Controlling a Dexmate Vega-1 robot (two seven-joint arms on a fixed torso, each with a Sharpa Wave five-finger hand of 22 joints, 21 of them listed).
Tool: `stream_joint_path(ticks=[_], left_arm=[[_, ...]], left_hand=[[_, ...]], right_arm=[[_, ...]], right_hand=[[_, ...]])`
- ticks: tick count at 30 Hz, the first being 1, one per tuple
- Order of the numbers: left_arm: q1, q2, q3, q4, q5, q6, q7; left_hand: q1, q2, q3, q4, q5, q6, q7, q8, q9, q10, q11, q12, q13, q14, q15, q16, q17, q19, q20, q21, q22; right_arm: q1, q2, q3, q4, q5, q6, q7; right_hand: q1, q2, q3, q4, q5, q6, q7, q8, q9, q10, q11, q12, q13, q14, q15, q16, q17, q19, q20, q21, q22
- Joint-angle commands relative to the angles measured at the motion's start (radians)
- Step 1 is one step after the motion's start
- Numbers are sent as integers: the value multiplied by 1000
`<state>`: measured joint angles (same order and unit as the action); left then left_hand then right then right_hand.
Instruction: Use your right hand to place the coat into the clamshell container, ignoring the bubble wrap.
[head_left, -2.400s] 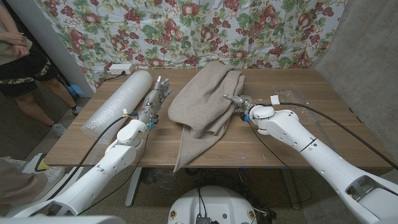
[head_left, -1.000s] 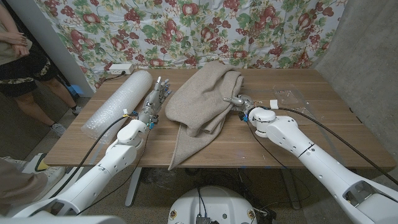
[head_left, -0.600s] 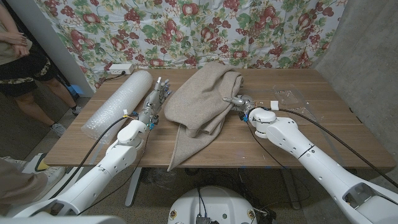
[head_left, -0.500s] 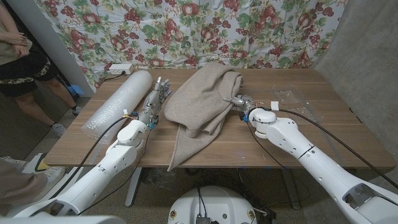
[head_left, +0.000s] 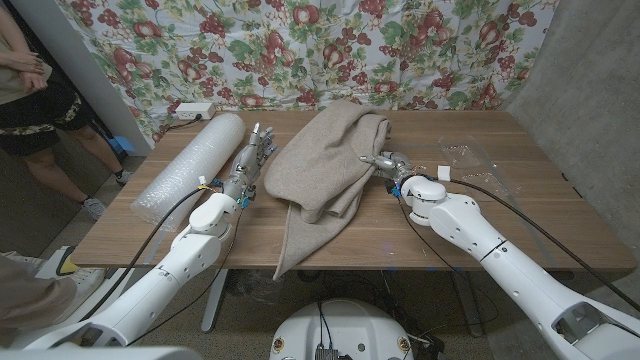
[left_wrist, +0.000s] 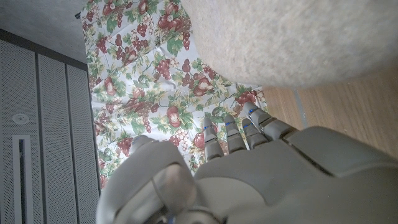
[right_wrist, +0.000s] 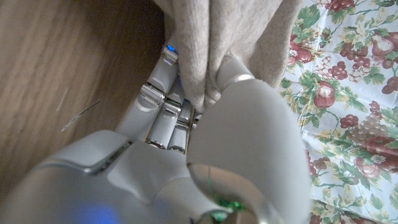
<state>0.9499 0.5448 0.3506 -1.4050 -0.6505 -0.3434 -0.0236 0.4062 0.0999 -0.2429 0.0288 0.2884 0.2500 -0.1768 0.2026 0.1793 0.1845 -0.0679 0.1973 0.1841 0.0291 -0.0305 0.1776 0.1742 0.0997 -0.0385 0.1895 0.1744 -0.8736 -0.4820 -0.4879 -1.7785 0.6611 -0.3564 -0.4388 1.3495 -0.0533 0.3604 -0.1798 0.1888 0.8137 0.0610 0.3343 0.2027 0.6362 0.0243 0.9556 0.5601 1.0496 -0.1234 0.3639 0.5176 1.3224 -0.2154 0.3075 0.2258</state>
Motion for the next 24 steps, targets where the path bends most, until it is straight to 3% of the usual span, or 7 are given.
stream_joint_path(ticks=[1, 7, 10, 17, 24], left_arm=[[3, 3, 3, -13, 4, 4, 4], [-4, 2, 4, -7, 8, 0, 0], [-6, 3, 3, -6, 7, 1, 0], [0, 6, -1, -10, 8, -3, 3], [7, 10, -4, -16, 6, 2, 8]], left_hand=[[-4, 5, -2, -2, -4, 13, 3, 0, 5, 11, -2, 6, 1, -4, -62, 7, 4, -4, -52, 7, 4], [-5, 5, -3, -1, -4, 16, 4, 0, 5, 13, -4, 6, 1, -4, -62, 7, 4, -4, -52, 7, 4], [-6, 5, -3, -1, -4, 17, 4, 0, 5, 13, -3, 6, 1, -4, -63, 7, 4, -4, -52, 7, 4], [-8, 5, -4, 0, -5, 19, 3, 0, 5, 13, -5, 6, 1, -6, -63, 7, 4, -4, -53, 7, 4], [-9, 5, -4, 0, -6, 22, 3, 0, 5, 13, -4, 6, 1, -8, -62, 6, 4, -4, -53, 7, 4]], right_arm=[[-23, 18, 22, 8, 29, 56, 0], [-36, 38, 40, 19, 67, 83, 3], [-38, 50, 45, 28, 83, 99, 5], [-41, 86, 65, 61, 155, 128, 31], [-28, 83, 55, 72, 150, 142, 31]], right_hand=[[134, 109, -1, -2, -3, 59, -6, 12, 13, 17, -10, 6, 1, 62, -110, 4, 6, 17, -9, 12, 7], [141, 108, 0, 4, -5, 108, -6, 22, 16, 39, -24, 5, -12, 74, -106, 3, 10, 17, -11, 22, 12], [144, 96, 2, 8, -3, 191, -8, 48, 28, 60, -29, 0, -26, 88, -106, -5, 7, 14, -13, 32, 17], [142, 88, 10, 10, 5, 219, -3, 59, 42, 79, -16, -4, -35, 104, -102, -16, -2, 13, -11, 41, 19], [140, 76, 14, 9, 12, 223, -2, 61, 51, 84, -15, -4, -31, 119, -103, -21, -8, 17, -11, 50, 21]])
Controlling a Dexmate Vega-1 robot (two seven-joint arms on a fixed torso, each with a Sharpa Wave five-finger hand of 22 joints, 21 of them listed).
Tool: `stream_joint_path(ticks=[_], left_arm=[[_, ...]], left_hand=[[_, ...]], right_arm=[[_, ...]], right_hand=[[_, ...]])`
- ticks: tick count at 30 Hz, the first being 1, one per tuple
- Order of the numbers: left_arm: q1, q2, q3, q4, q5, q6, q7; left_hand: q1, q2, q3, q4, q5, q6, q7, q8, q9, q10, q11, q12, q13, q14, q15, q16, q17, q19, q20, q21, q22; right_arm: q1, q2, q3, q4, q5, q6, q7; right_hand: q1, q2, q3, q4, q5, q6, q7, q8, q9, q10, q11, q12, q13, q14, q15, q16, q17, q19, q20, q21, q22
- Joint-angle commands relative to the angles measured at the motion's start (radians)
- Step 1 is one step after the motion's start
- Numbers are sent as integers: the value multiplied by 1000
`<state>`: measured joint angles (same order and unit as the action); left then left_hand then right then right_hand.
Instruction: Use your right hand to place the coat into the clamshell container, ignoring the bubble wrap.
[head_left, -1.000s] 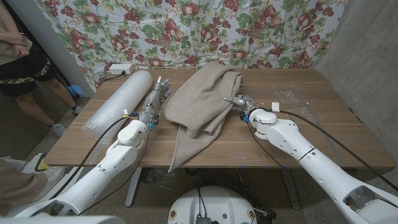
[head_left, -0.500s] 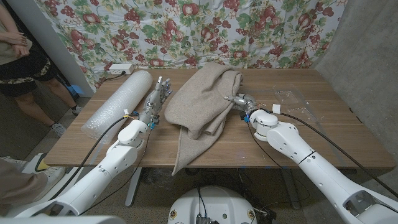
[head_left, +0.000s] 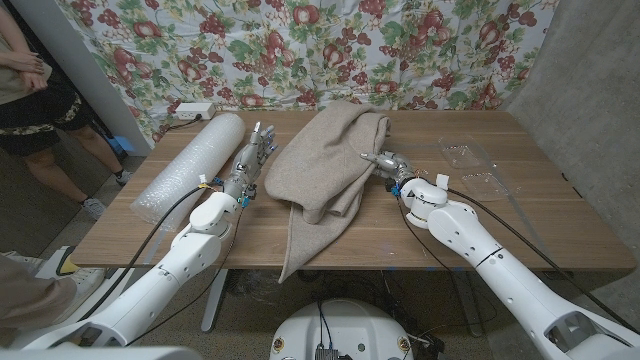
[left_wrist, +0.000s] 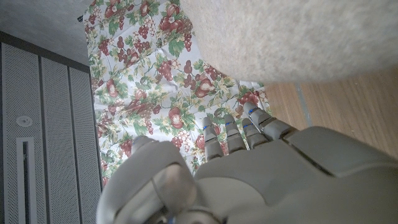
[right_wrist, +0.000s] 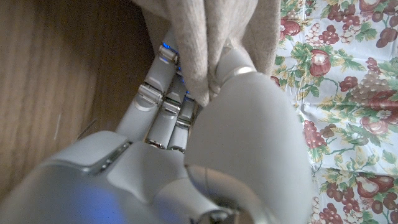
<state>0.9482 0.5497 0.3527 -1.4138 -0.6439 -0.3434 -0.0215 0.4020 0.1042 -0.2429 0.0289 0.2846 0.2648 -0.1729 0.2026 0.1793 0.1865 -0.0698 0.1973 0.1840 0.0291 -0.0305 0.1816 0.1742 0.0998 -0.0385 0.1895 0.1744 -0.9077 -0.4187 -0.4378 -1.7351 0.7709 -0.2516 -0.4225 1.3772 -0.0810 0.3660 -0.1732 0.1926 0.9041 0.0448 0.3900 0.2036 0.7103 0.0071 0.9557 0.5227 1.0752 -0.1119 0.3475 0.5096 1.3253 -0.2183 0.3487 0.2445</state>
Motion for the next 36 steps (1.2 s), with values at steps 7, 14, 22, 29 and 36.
stream_joint_path(ticks=[7, 14, 22, 29, 36], left_arm=[[7, 7, -8, -7, -1, 4, 7], [6, 9, -8, -7, -3, 8, 5], [8, 11, -9, -9, -4, 9, 4], [0, 8, -8, 1, -4, 4, -4], [-13, 4, -7, 12, -5, -1, -13]], left_hand=[[-6, 1, -4, 0, -2, 10, -1, 0, 5, 12, -2, 6, 1, -8, -63, 3, 4, -4, -53, 7, 4], [-6, 1, -4, 0, -2, 10, -2, -1, 5, 14, -2, 7, 1, -8, -63, 3, 4, -5, -53, 7, 4], [-7, 1, -5, 0, -3, 11, -3, -2, 5, 13, 0, 6, 1, -9, -62, 3, 4, -5, -53, 7, 4], [-7, 1, -5, 0, -3, 11, -2, -2, 5, 17, -3, 7, 1, -9, -62, 3, 4, -5, -54, 7, 4], [-7, 1, -5, 0, -3, 12, -2, -3, 5, 18, -2, 7, 1, -8, -63, 3, 4, -5, -54, 7, 4]], right_arm=[[15, 23, 2, 38, 49, 47, 22], [14, 37, 12, 49, 82, 69, 43], [19, 41, 22, 52, 106, 96, 68], [29, 39, 24, 55, 109, 110, 77], [40, 33, 20, 47, 103, 104, 69]], right_hand=[[109, 97, 15, 4, 19, 134, 13, 9, 61, 14, 4, -2, 14, 101, -113, -12, -4, 11, -7, 14, 3], [102, 90, 24, 7, 33, 137, 15, 15, 75, 16, 4, -1, 24, 115, -114, -17, -7, 13, -6, 23, 5], [96, 80, 33, 7, 44, 142, 14, 22, 90, 23, 3, 1, 34, 125, -113, -23, -9, 10, -7, 30, 6], [90, 67, 40, 6, 52, 148, 14, 26, 98, 29, -2, 1, 41, 129, -113, -29, -11, 10, -7, 37, 6], [87, 66, 48, 7, 57, 149, 13, 25, 101, 32, -3, 0, 45, 135, -113, -31, -11, 9, -7, 42, 6]])
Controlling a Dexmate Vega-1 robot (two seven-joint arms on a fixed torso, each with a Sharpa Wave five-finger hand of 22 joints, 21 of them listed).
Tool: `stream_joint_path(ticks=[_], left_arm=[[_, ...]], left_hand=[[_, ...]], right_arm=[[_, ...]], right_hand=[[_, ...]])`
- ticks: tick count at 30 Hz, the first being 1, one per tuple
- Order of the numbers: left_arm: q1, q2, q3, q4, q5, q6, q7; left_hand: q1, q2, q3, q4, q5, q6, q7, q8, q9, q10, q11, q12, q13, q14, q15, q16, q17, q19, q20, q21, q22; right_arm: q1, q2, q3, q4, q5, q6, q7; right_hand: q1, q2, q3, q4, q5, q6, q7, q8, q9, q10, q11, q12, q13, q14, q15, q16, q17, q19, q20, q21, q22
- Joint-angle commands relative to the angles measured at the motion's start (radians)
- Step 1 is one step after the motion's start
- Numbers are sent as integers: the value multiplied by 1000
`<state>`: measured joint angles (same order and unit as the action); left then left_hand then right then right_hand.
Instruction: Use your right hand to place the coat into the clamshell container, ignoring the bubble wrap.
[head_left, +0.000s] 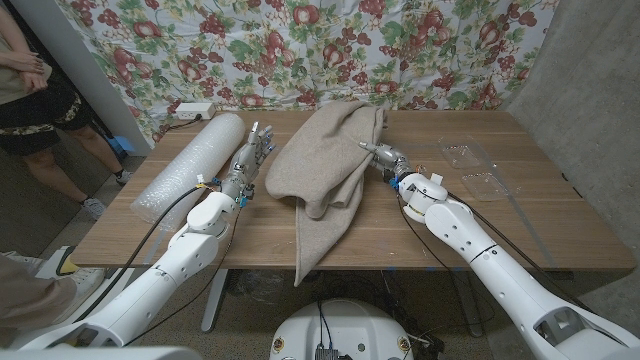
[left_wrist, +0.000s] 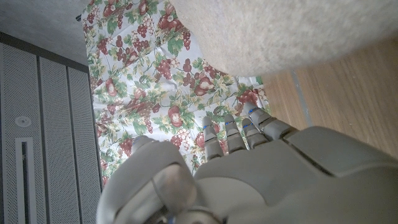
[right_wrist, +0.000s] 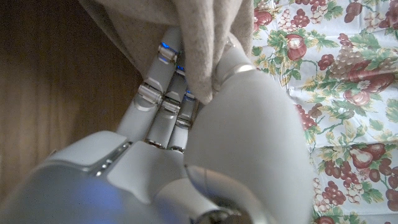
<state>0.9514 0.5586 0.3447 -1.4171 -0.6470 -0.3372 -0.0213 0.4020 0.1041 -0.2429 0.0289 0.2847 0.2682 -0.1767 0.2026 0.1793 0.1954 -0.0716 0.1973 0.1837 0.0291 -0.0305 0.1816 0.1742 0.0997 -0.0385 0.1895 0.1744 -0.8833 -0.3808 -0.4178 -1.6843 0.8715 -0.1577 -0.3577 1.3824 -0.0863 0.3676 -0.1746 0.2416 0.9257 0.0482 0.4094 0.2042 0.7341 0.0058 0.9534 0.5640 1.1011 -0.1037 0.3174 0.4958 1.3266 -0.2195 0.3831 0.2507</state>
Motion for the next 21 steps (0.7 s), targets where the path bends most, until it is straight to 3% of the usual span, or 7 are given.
stream_joint_path(ticks=[1, 21], left_arm=[[-18, -4, 2, 16, -2, -6, -16], [-13, 0, 0, 7, -3, -5, -15]], left_hand=[[-8, 1, -5, 0, -3, 9, 2, -3, 5, 9, 0, 7, 2, -8, -63, 3, 4, -5, -54, 7, 4], [-9, 1, -5, 0, -4, 11, 2, -4, 5, 12, -3, 7, 2, -9, -63, 3, 4, -6, -54, 7, 4]], right_arm=[[16, -4, 1, -3, 4, 13, 7], [29, -25, 7, -23, 1, 29, 32]], right_hand=[[81, 69, 47, 7, 9, 126, 10, 6, 102, 8, 0, 2, 5, 108, -122, -2, 2, 8, -6, 8, 0], [73, 60, 67, 8, 21, 133, 10, 2, 103, 15, 0, -4, 14, 121, -121, -8, 2, 5, -6, 21, 1]])
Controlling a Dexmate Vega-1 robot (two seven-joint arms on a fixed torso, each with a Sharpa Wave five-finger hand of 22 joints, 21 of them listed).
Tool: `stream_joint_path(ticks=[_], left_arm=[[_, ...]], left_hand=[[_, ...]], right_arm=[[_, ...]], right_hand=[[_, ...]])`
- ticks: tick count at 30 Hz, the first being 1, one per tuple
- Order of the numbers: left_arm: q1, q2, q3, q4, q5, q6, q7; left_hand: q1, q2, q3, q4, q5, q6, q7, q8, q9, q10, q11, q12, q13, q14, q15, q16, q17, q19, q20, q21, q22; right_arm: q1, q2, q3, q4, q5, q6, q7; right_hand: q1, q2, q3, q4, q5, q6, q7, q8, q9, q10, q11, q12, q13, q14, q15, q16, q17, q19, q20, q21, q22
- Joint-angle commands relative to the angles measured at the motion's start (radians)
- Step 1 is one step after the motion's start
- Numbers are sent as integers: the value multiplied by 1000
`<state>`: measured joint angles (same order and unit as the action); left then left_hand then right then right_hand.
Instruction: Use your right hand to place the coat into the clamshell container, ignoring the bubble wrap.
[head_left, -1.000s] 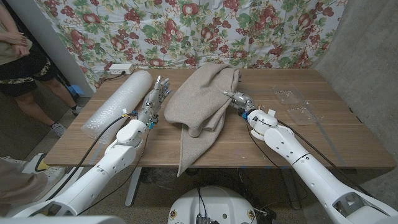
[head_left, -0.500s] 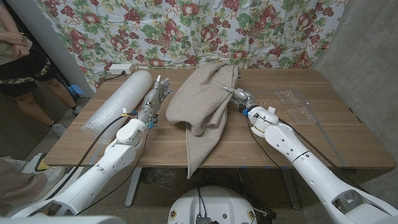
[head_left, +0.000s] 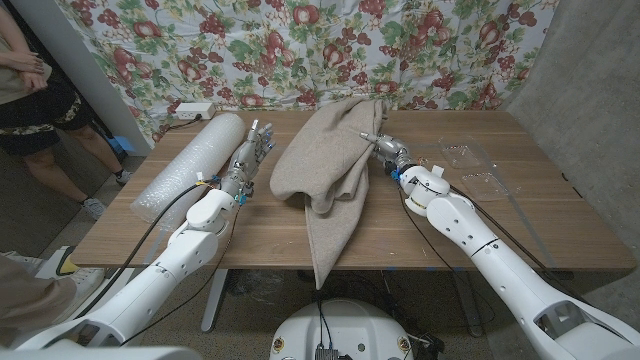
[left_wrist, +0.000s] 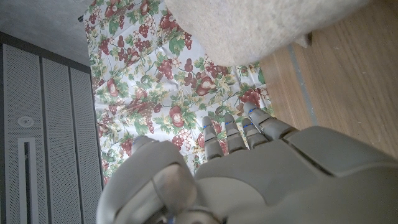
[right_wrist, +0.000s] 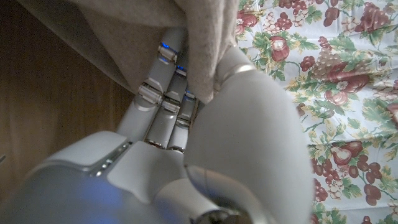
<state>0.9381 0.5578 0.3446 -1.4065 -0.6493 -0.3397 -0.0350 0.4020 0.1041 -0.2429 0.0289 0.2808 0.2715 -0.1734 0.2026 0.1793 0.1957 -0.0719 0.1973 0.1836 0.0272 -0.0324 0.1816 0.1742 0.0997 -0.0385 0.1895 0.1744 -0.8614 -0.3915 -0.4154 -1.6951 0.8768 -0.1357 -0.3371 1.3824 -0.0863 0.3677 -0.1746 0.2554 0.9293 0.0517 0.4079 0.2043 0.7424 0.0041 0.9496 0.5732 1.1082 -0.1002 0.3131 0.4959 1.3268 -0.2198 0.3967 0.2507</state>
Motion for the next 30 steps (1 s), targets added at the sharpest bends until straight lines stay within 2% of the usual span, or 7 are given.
stream_joint_path(ticks=[1, 15, 24, 30], left_arm=[[1, 0, 0, -3, -2, -4, -2], [16, 7, -4, -21, 1, -1, 11], [14, 6, -4, -18, 1, -1, 9], [11, 5, -3, -13, -1, 1, 6]], left_hand=[[-9, 1, -5, 0, 0, 7, -1, -4, 5, 12, -3, 8, 2, -7, -62, 3, 4, -6, -54, 7, 4], [-9, 2, -5, -1, -1, 8, -2, -5, 5, 17, -2, 9, 2, -7, -61, 3, 4, -6, -54, 7, 4], [-9, 2, -5, -1, -1, 10, -4, -5, 5, 17, 0, 8, 2, -7, -62, 3, 4, -6, -53, 7, 4], [-9, 2, -5, -1, -2, 10, -2, -5, 5, 16, -1, 8, 2, -11, -63, 2, 4, -7, -54, 7, 4]], right_arm=[[7, -15, 6, -13, -1, 7, 15], [19, -38, 19, -35, -9, 15, 29], [32, -38, 22, -24, -7, 25, 44], [46, -43, 25, -19, -12, 27, 51]], right_hand=[[73, 59, 69, 8, 9, 129, 6, 3, 104, 8, 0, -1, 5, 114, -125, -5, 2, 5, -6, 8, 1], [67, 51, 85, 7, 18, 133, 6, 0, 107, 10, -1, -6, 14, 122, -125, -10, 2, 4, -6, 20, 1], [61, 46, 96, 8, 24, 134, 6, -3, 109, 14, 3, -12, 16, 124, -125, -13, 3, 2, -6, 27, 2], [58, 44, 103, 8, 27, 135, 6, -5, 110, 14, -4, -15, 20, 126, -126, -15, 4, 0, -6, 31, 2]])
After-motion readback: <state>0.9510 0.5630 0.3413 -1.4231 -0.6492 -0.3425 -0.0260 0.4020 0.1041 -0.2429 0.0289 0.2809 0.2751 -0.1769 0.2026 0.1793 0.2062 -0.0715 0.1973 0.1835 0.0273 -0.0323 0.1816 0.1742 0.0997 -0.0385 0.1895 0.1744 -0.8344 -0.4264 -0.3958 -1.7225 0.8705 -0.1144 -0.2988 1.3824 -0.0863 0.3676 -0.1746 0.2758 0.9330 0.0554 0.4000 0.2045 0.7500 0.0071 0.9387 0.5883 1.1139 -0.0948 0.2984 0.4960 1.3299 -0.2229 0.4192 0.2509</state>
